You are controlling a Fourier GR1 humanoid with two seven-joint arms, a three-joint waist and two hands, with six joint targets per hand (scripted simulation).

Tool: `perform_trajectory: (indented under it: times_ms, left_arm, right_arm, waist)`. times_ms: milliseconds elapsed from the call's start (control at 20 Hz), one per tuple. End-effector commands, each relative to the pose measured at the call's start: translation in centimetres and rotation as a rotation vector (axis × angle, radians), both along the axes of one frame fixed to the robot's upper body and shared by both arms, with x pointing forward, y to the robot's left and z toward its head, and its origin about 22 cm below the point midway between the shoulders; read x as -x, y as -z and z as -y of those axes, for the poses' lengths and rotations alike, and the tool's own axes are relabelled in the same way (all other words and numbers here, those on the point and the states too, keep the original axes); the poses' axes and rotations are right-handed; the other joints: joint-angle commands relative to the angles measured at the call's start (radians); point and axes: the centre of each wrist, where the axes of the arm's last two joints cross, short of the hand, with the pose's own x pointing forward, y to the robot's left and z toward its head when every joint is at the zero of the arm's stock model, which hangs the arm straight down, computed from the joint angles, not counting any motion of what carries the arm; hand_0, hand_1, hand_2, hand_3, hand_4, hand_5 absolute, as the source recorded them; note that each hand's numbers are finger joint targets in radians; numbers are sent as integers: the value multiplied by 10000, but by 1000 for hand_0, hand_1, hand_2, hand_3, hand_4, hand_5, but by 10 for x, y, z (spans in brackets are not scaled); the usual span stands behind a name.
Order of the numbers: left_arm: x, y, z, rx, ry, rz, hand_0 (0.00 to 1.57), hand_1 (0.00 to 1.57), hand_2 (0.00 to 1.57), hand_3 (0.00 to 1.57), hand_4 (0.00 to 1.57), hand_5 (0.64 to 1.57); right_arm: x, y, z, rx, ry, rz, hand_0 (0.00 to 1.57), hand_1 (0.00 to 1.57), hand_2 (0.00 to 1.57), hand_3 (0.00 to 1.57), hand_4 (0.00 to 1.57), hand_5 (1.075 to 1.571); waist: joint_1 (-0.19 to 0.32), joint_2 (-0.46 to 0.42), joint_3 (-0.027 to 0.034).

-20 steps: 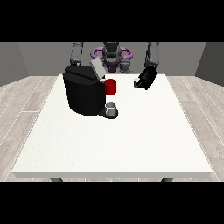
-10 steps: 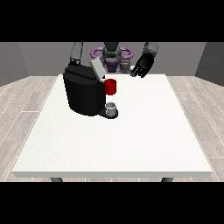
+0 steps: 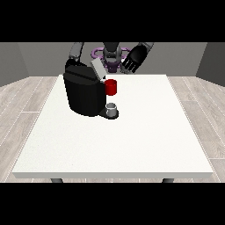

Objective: Insert the coffee pod into the coffee machine and close the lid

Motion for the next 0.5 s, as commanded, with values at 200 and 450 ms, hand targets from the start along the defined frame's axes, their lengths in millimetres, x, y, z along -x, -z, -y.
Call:
perform_trajectory:
  times_ms: [200,450]
  left_arm:
    - [-16,-74,5,651,-436,371,1268,1268,1295,1269,488,1571]
    - [-16,-113,-21,182,-650,1428,1203,1203,1267,1262,487,1571]
  right_arm:
    - [-11,-21,-6,-131,0,448,0,0,0,0,0,1571]
    - [-31,-59,2,313,-40,1212,0,0,0,0,0,1571]
  waist:
    - [-544,344,1]
    - [-719,1213,-1]
